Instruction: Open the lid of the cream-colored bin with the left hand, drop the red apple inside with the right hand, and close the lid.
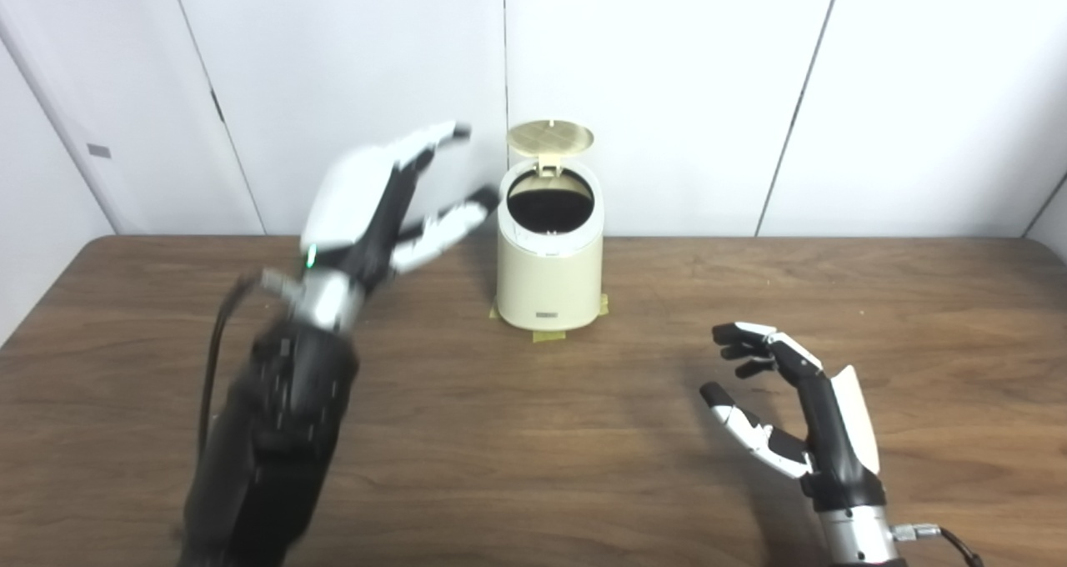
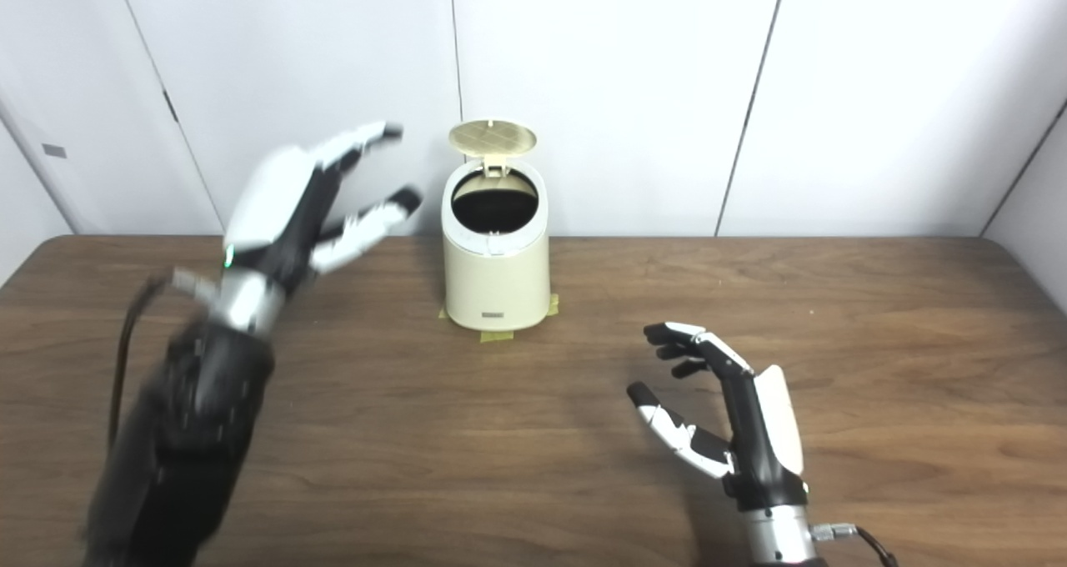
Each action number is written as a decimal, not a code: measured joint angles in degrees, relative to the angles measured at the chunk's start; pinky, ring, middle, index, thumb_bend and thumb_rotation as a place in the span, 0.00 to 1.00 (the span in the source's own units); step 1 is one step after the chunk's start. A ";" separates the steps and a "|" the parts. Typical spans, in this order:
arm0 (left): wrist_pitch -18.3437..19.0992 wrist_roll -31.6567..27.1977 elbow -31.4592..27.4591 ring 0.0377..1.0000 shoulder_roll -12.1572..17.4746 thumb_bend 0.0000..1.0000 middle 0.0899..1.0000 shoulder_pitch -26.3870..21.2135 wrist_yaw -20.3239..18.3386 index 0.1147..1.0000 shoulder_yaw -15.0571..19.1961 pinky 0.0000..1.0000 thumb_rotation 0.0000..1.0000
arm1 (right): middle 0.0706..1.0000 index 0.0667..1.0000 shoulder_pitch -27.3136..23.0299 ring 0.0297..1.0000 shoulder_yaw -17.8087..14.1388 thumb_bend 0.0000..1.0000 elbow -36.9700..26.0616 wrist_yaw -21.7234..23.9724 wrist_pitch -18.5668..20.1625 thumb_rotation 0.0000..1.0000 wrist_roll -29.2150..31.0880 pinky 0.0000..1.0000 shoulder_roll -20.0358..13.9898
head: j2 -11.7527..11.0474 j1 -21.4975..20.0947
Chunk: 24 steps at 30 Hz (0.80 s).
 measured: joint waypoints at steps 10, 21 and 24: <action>2.70 5.46 6.63 0.97 -0.85 0.77 0.88 -14.78 -6.99 0.84 -6.39 0.99 1.00 | 0.64 0.65 -0.81 0.62 -0.08 0.25 0.58 -0.63 -0.21 0.48 -0.98 0.52 0.36 | 0.35 0.18; 3.92 9.10 19.32 0.99 -0.29 0.97 0.88 -18.33 -9.17 0.85 -11.62 1.00 1.00 | 0.64 0.65 -0.81 0.62 -0.03 0.25 0.54 -0.33 0.02 0.44 -0.99 0.52 0.31 | 0.35 0.18; 3.80 10.27 22.16 0.99 0.50 1.00 0.87 -18.40 -8.76 0.84 -12.60 1.00 0.98 | 0.64 0.65 -0.82 0.62 -0.01 0.25 0.52 -0.30 0.02 0.44 -1.04 0.51 0.30 | 0.35 0.17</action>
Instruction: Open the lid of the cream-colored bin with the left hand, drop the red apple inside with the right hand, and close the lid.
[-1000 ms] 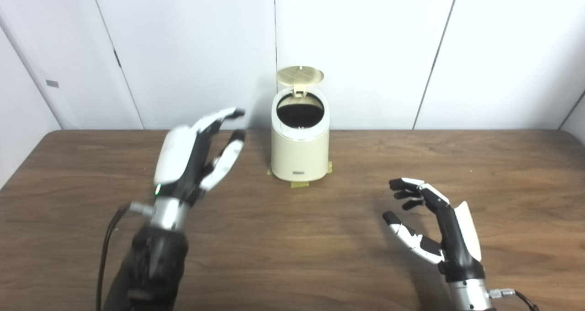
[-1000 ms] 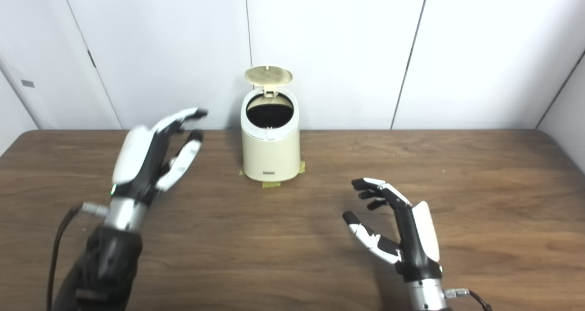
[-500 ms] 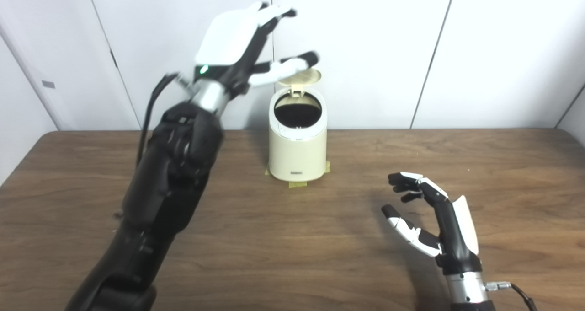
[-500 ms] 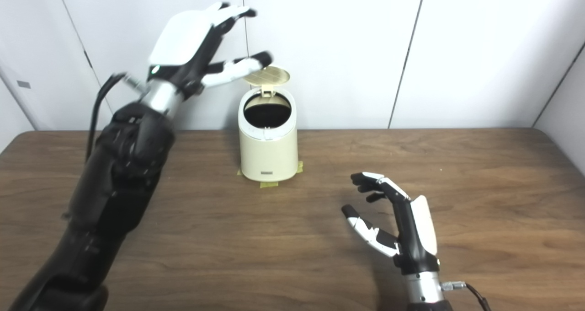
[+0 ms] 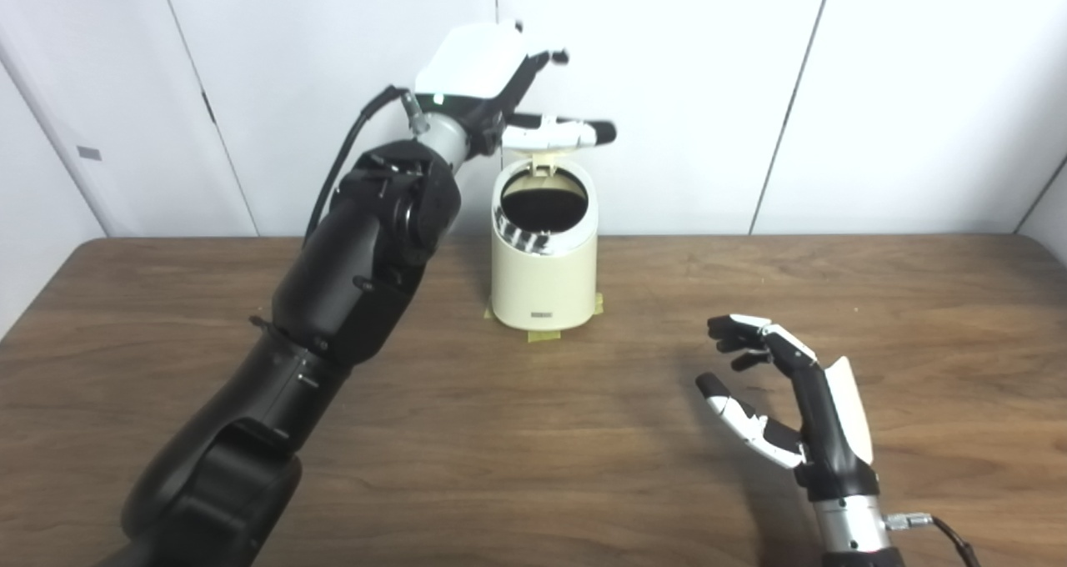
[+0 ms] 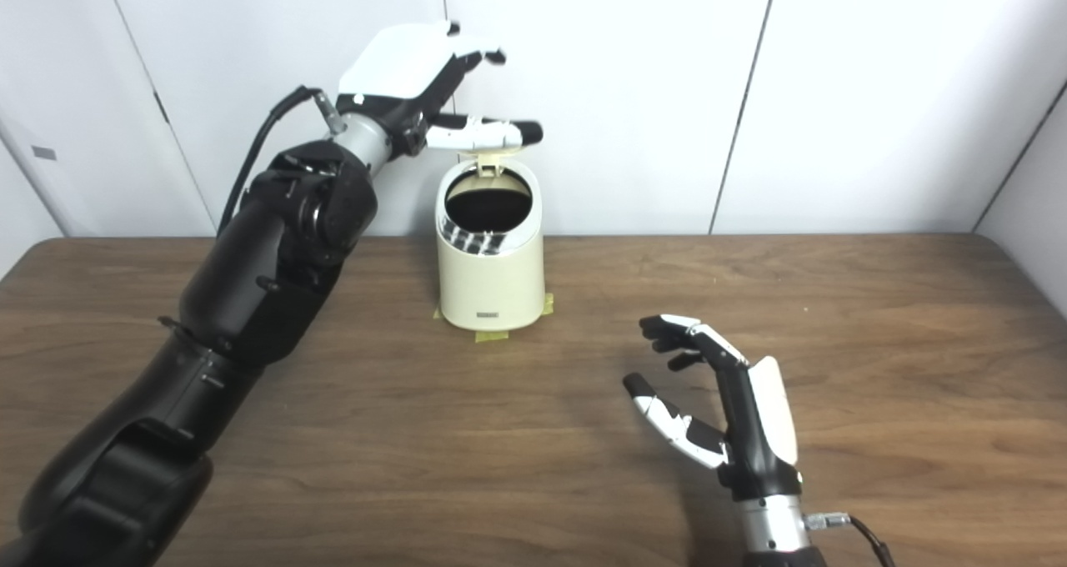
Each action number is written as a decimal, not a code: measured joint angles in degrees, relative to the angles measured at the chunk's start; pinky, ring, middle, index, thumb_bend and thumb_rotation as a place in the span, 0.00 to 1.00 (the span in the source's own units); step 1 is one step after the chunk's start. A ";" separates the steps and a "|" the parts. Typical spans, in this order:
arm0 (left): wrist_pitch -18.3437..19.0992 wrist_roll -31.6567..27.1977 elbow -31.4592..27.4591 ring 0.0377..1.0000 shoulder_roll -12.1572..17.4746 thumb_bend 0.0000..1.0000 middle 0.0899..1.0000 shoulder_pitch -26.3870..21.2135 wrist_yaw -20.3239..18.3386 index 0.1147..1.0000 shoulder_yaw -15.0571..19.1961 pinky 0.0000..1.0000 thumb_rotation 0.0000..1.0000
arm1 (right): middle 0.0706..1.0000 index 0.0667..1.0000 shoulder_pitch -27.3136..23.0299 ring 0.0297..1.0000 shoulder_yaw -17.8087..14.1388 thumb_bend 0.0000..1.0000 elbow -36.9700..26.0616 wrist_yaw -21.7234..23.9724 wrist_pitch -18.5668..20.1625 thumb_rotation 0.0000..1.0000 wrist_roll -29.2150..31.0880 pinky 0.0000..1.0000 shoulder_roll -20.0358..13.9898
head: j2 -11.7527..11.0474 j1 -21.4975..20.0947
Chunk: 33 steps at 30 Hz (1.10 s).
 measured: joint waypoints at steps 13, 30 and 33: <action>0.29 1.43 3.10 1.00 0.30 0.99 0.90 0.00 0.80 0.86 -1.63 1.00 1.00 | 0.65 0.65 0.02 0.62 -0.02 0.24 -0.13 0.55 0.66 0.41 -0.21 0.51 0.00 | -0.18 0.18; 0.41 1.31 2.28 1.00 0.26 0.99 0.93 0.38 0.48 0.89 -2.03 1.00 1.00 | 0.64 0.66 0.02 0.62 0.05 0.25 -0.14 0.90 1.82 0.46 -0.69 0.51 0.02 | 0.00 -0.09; 0.53 1.63 -0.50 1.00 0.28 0.98 0.94 1.71 -0.01 0.89 -2.72 1.00 1.00 | 0.64 0.66 0.01 0.62 0.09 0.25 -0.14 0.92 1.83 0.44 -0.76 0.51 0.02 | 0.00 -0.09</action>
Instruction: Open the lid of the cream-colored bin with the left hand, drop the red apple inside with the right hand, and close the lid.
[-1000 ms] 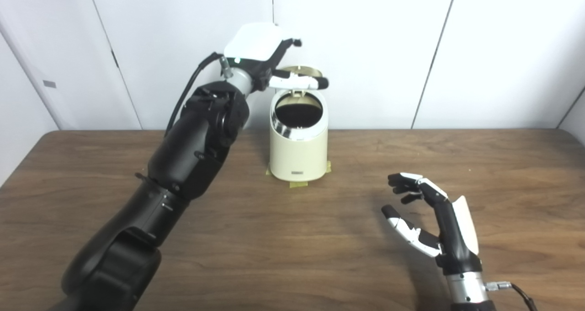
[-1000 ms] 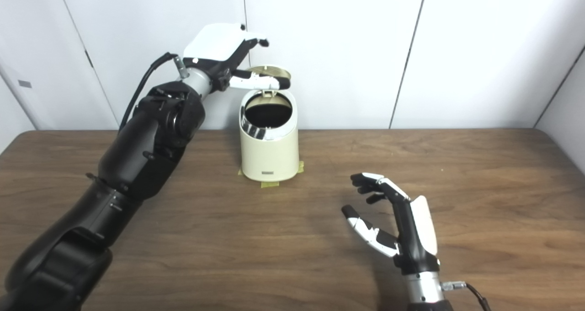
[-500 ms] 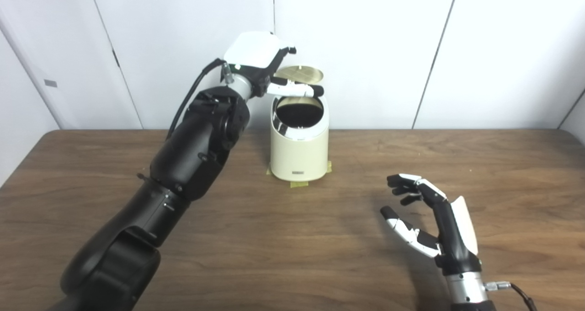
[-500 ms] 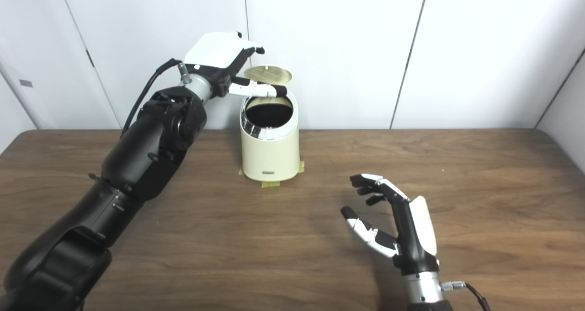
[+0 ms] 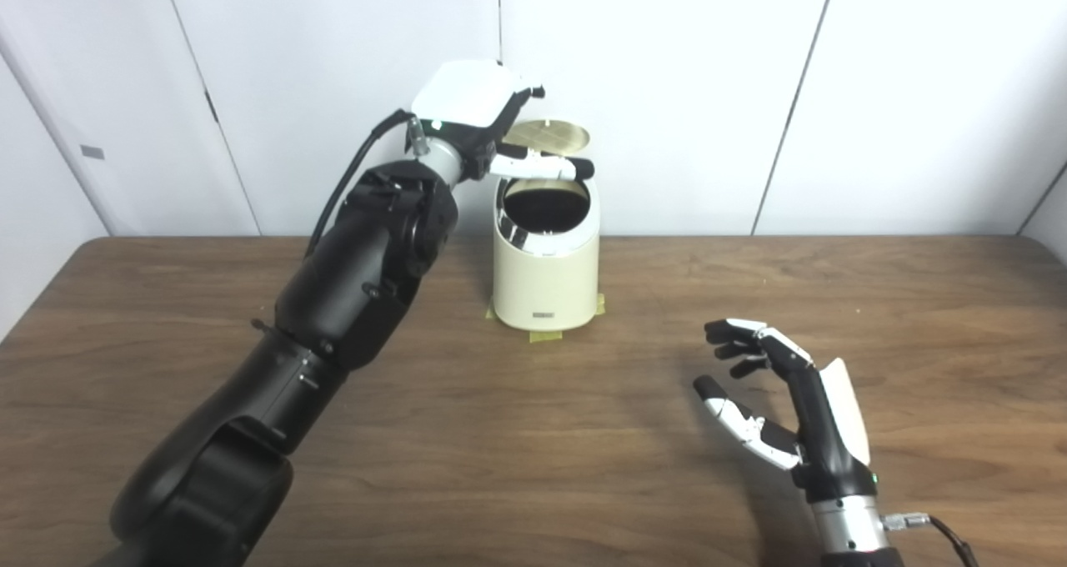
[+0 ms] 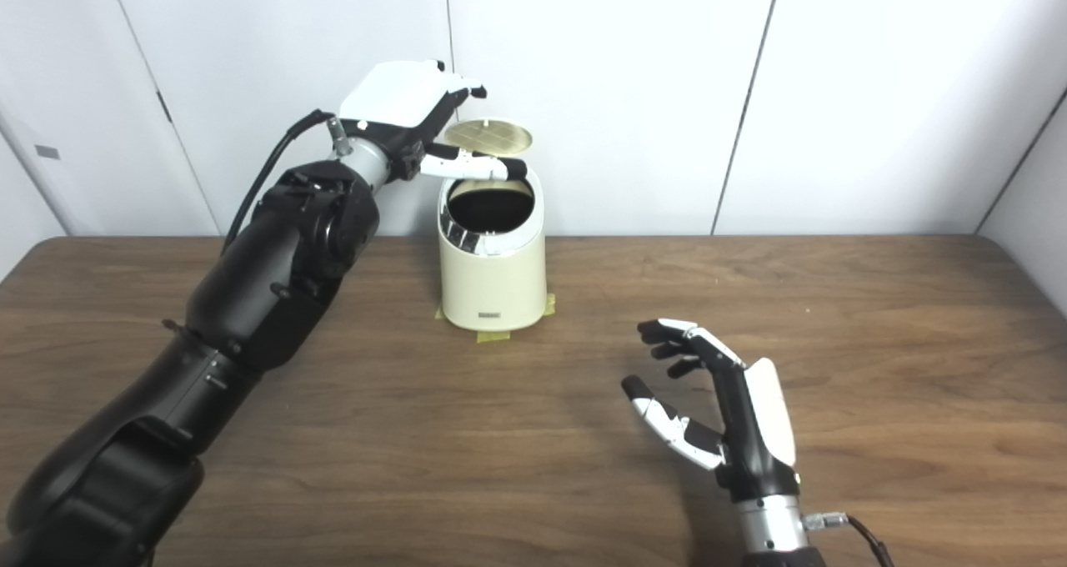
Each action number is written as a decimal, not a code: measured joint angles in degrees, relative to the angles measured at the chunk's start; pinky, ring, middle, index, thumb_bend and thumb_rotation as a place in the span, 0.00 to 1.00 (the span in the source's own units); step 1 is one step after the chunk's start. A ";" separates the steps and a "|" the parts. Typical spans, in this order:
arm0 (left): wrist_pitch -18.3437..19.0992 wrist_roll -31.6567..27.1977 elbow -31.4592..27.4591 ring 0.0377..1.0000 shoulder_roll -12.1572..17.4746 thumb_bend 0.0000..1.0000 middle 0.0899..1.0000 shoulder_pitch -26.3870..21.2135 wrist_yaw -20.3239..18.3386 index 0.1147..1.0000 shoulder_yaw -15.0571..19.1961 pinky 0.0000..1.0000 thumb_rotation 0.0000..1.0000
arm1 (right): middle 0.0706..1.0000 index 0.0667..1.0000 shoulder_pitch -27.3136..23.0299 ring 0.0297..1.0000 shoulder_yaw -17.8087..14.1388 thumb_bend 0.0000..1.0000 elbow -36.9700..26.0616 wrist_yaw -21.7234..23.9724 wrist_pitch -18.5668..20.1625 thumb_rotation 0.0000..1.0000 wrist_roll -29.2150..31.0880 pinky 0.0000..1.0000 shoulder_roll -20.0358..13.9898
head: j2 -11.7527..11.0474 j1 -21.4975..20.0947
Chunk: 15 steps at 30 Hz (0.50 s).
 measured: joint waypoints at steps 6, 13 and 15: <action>0.00 0.86 -1.90 1.00 -1.00 0.98 0.91 3.54 -0.13 0.87 -0.97 1.00 1.00 | 0.65 0.66 -0.03 0.62 -0.02 0.25 0.00 0.04 0.16 0.42 0.04 0.52 0.00 | 0.00 -0.18; 0.03 1.41 -3.81 1.00 -0.96 0.99 0.92 5.04 -1.61 0.89 -1.50 1.00 1.00 | 0.65 0.65 -0.05 0.62 -0.04 0.25 0.01 0.03 0.16 0.41 -0.05 0.51 0.00 | 0.26 0.00; 0.02 1.91 -5.11 1.00 -0.79 1.00 0.93 6.13 -2.60 0.90 -2.07 1.00 1.00 | 0.65 0.65 -0.04 0.62 -0.05 0.25 0.01 0.03 0.18 0.41 -0.09 0.51 0.00 | 0.26 -0.09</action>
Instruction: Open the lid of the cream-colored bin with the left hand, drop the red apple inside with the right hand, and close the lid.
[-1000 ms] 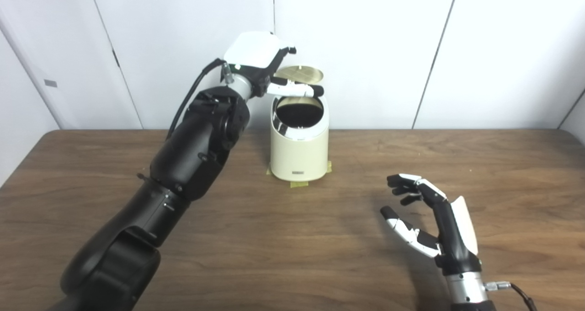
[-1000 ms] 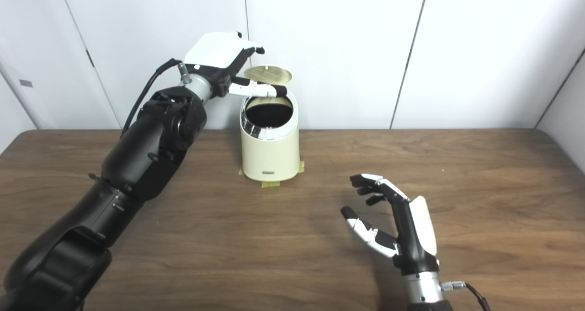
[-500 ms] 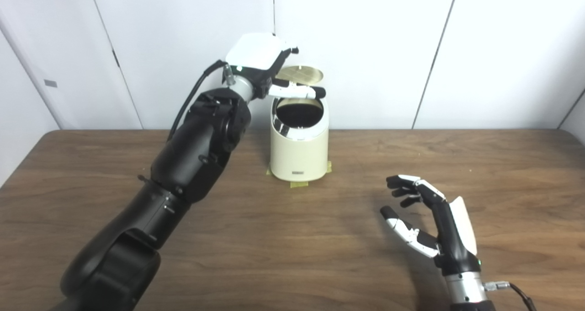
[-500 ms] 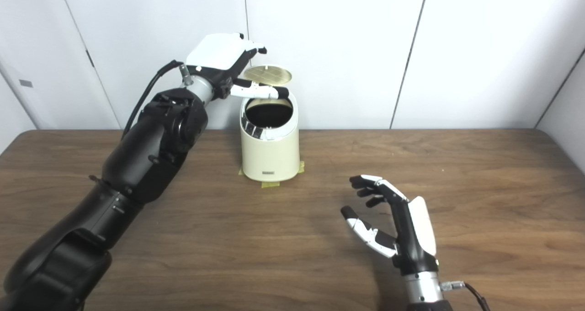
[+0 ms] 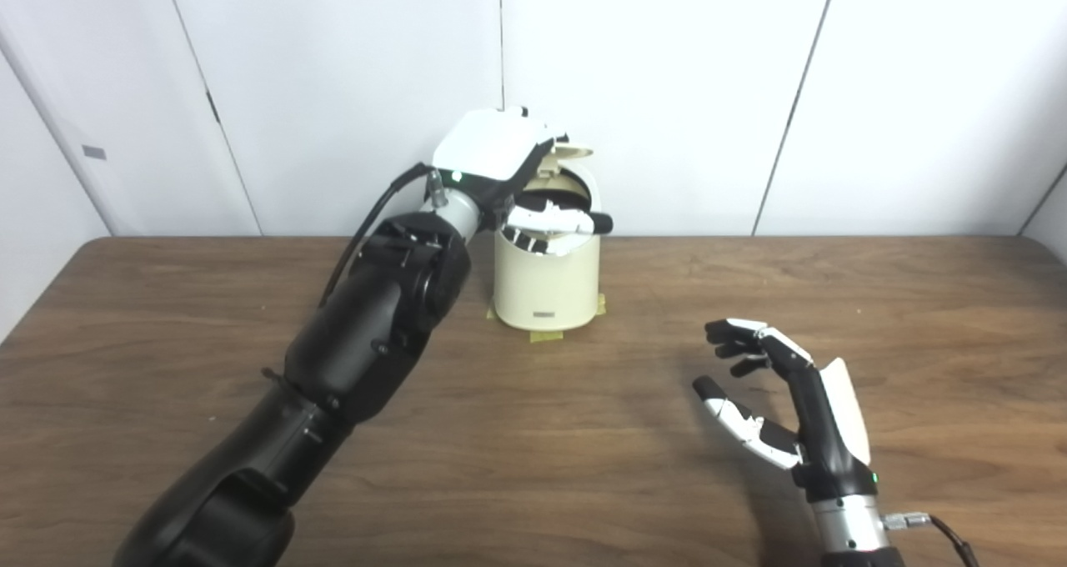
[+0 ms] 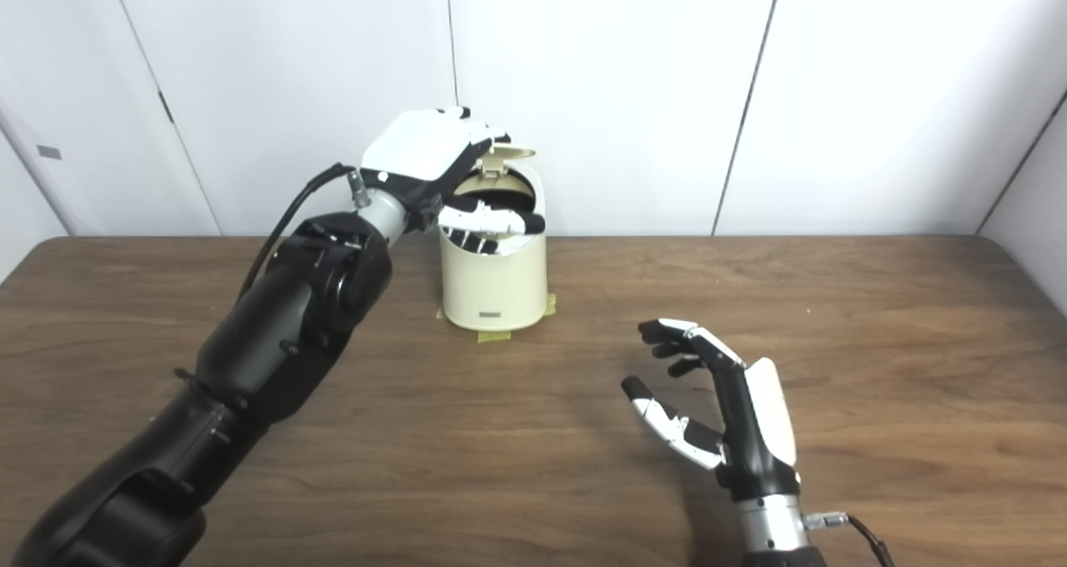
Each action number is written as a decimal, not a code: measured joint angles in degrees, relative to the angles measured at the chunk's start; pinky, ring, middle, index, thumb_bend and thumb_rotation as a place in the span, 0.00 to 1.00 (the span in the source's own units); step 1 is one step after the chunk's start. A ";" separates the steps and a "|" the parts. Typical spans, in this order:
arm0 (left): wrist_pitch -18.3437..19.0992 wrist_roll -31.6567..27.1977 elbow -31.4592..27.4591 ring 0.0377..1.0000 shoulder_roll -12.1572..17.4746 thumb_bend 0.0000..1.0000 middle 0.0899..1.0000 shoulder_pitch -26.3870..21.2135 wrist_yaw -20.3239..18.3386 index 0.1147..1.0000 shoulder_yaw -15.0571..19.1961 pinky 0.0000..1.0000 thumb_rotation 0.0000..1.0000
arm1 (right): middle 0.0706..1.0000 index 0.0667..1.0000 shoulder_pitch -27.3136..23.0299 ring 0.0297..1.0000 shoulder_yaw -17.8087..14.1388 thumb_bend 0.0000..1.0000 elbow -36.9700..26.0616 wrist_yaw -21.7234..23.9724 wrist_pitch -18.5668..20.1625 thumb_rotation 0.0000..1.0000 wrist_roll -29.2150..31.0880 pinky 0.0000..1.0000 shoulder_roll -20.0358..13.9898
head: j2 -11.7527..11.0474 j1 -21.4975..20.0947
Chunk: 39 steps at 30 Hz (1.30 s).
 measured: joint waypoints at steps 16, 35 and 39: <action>-0.06 2.23 -0.35 1.00 0.22 0.98 0.91 2.95 -2.92 0.89 -0.71 1.00 1.00 | 0.64 0.65 0.01 0.62 0.12 0.25 -0.22 0.67 1.11 0.40 0.04 0.51 0.00 | 0.26 -0.35; -2.87 16.14 -4.06 1.00 2.32 0.95 0.89 6.05 -1.58 0.87 -6.82 1.00 1.00 | 0.64 0.64 0.22 0.61 0.29 0.25 -0.56 1.30 1.72 0.40 -0.06 0.50 0.04 | 0.88 -0.35; -4.13 21.40 -4.90 1.00 2.41 0.94 0.88 8.01 0.34 0.85 -8.76 1.00 0.98 | 0.63 0.64 0.22 0.61 0.35 0.25 -0.55 1.29 1.72 0.39 -0.31 0.50 0.04 | 0.70 -0.53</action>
